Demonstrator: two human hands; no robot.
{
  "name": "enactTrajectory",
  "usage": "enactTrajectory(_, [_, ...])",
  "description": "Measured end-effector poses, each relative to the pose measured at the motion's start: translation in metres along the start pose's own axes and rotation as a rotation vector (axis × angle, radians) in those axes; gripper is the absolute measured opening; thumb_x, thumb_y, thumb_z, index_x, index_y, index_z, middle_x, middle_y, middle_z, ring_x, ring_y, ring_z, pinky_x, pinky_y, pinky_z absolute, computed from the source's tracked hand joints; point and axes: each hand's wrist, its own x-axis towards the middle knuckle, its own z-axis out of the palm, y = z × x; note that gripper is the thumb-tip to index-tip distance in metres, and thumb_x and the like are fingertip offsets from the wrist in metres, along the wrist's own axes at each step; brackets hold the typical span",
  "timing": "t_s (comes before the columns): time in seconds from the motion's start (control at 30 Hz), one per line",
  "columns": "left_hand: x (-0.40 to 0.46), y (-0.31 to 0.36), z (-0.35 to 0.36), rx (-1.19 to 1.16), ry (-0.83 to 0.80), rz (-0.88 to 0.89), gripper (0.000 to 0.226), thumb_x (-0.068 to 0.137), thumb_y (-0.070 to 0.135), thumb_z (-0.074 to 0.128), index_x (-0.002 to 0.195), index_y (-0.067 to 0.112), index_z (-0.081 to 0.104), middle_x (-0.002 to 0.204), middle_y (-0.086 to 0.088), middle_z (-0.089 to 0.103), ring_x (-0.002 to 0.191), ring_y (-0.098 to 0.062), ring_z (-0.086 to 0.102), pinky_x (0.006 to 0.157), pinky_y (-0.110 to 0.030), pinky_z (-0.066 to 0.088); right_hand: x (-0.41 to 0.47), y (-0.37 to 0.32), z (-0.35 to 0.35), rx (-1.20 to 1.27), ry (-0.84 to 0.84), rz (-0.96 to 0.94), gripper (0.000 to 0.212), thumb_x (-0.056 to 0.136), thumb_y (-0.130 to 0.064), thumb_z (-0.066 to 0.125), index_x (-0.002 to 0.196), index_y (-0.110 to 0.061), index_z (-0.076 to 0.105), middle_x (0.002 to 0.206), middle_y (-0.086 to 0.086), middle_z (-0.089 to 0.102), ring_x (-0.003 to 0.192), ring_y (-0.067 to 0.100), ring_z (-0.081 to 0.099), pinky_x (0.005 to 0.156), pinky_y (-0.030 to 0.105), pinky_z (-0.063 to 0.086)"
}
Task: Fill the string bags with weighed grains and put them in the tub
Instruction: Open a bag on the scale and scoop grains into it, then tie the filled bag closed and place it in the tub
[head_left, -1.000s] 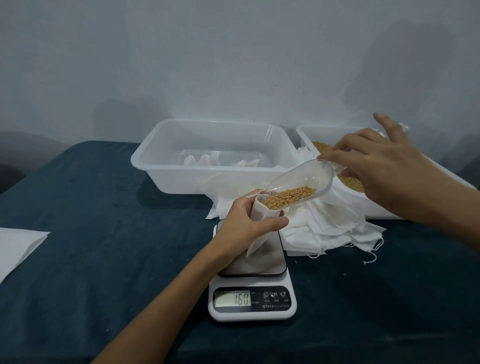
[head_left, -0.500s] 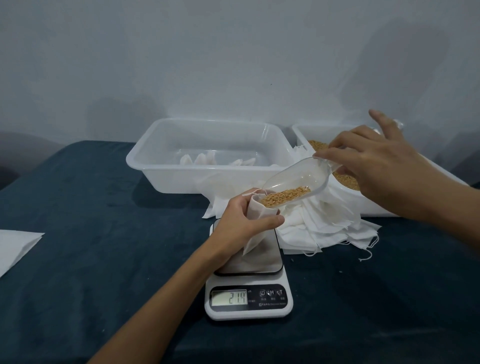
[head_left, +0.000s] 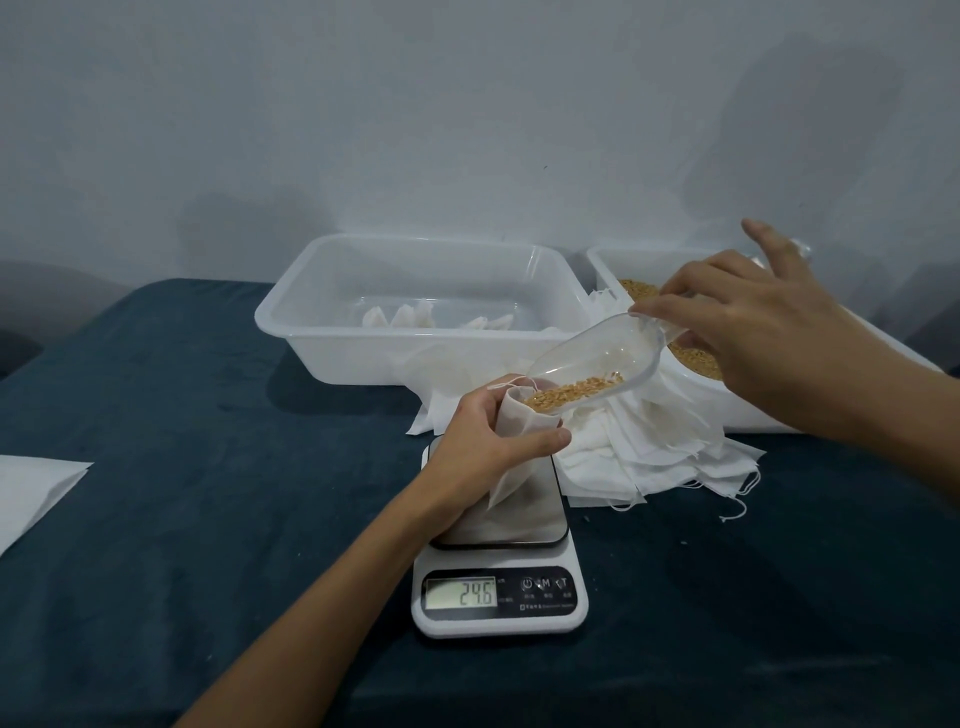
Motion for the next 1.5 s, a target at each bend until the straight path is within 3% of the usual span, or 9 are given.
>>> enactTrajectory(0.23, [-0.001, 0.001, 0.000, 0.002, 0.001, 0.000, 0.039, 0.088, 0.007, 0.081, 0.124, 0.012, 0.066, 0.109, -0.013, 0.074, 0.091, -0.018, 0.067, 0.079, -0.029, 0.052, -0.004, -0.004, 0.002, 0.054, -0.037, 0.066, 0.051, 0.075, 0.003, 0.081, 0.121, -0.016, 0.069, 0.102, 0.005, 0.066, 0.099, 0.034, 0.062, 0.113, 0.065, 0.025])
enactTrajectory(0.43, [-0.002, 0.003, 0.001, 0.016, 0.004, 0.001, 0.034, 0.088, 0.004, 0.079, 0.120, 0.009, 0.068, 0.102, -0.009, 0.068, 0.089, -0.018, 0.063, 0.079, -0.031, 0.050, -0.015, -0.011, 0.008, 0.354, -0.214, 0.253, 0.043, 0.088, 0.000, 0.071, 0.127, -0.019, 0.067, 0.110, -0.002, 0.065, 0.113, 0.030, 0.058, 0.117, 0.050, 0.021])
enactTrajectory(0.57, [-0.002, 0.004, 0.001, 0.046, 0.009, -0.005, 0.029, 0.090, 0.003, 0.078, 0.117, 0.008, 0.068, 0.120, -0.020, 0.070, 0.098, -0.022, 0.069, 0.085, -0.030, 0.054, -0.018, -0.006, 0.011, 0.637, -0.243, 0.332, 0.037, 0.091, 0.004, 0.067, 0.123, -0.014, 0.068, 0.111, 0.002, 0.066, 0.105, 0.023, 0.060, 0.095, 0.039, 0.043])
enactTrajectory(0.67, [0.000, 0.000, 0.002, 0.091, -0.030, 0.019, 0.012, 0.099, 0.007, 0.067, 0.109, 0.005, 0.074, 0.118, -0.012, 0.074, 0.100, -0.020, 0.071, 0.085, -0.026, 0.054, -0.021, 0.010, 0.022, 0.732, -0.222, 0.485, 0.032, 0.095, 0.000, 0.064, 0.123, -0.015, 0.068, 0.113, 0.000, 0.068, 0.102, 0.012, 0.062, 0.090, 0.027, 0.042])
enactTrajectory(0.87, [0.002, -0.002, -0.001, 0.037, 0.022, 0.073, 0.032, 0.110, 0.022, 0.046, 0.110, 0.000, 0.070, 0.097, -0.012, 0.080, 0.093, -0.027, 0.077, 0.075, -0.030, 0.062, -0.019, 0.063, 0.069, 0.526, -0.201, 0.860, 0.027, 0.099, -0.016, 0.063, 0.123, -0.006, 0.066, 0.113, 0.011, 0.069, 0.107, 0.031, 0.063, 0.095, 0.042, 0.048])
enactTrajectory(0.93, [0.002, 0.000, -0.002, -0.024, 0.029, 0.102, 0.033, 0.109, 0.023, 0.046, 0.111, 0.000, 0.069, 0.094, -0.017, 0.079, 0.086, -0.034, 0.077, 0.078, -0.035, 0.062, -0.018, 0.074, 0.085, 0.435, -0.256, 0.945, 0.013, 0.098, -0.019, 0.063, 0.097, -0.007, 0.066, 0.097, 0.010, 0.066, 0.097, 0.033, 0.061, 0.080, 0.041, 0.048])
enactTrajectory(1.03, [0.002, 0.001, -0.002, -0.044, 0.048, 0.103, 0.032, 0.109, 0.025, 0.048, 0.110, 0.002, 0.070, 0.076, -0.021, 0.071, 0.065, -0.035, 0.068, 0.068, -0.035, 0.059, -0.018, 0.084, 0.107, 0.310, -0.411, 0.995, 0.027, 0.095, -0.013, 0.060, 0.070, -0.014, 0.049, 0.077, 0.007, 0.058, 0.075, 0.029, 0.055, 0.062, 0.034, 0.039])
enactTrajectory(1.33, [0.005, -0.008, 0.000, -0.062, 0.008, 0.043, 0.027, 0.108, 0.023, 0.052, 0.106, 0.011, 0.077, 0.058, -0.011, 0.042, 0.046, -0.021, 0.040, 0.061, -0.035, 0.056, -0.017, 0.076, 0.136, 0.307, -0.761, 0.987, 0.018, 0.085, -0.012, 0.066, 0.073, -0.010, 0.052, 0.067, 0.004, 0.056, 0.060, 0.020, 0.049, 0.053, 0.030, 0.035])
enactTrajectory(1.5, [0.007, -0.008, -0.002, -0.040, 0.019, 0.047, 0.027, 0.108, 0.024, 0.053, 0.110, 0.015, 0.078, 0.058, -0.010, 0.041, 0.045, -0.021, 0.040, 0.061, -0.034, 0.055, -0.013, 0.059, 0.124, 0.058, -0.571, 0.914, 0.016, 0.093, -0.024, 0.067, 0.094, -0.009, 0.063, 0.093, 0.008, 0.065, 0.088, 0.028, 0.061, 0.077, 0.038, 0.046])
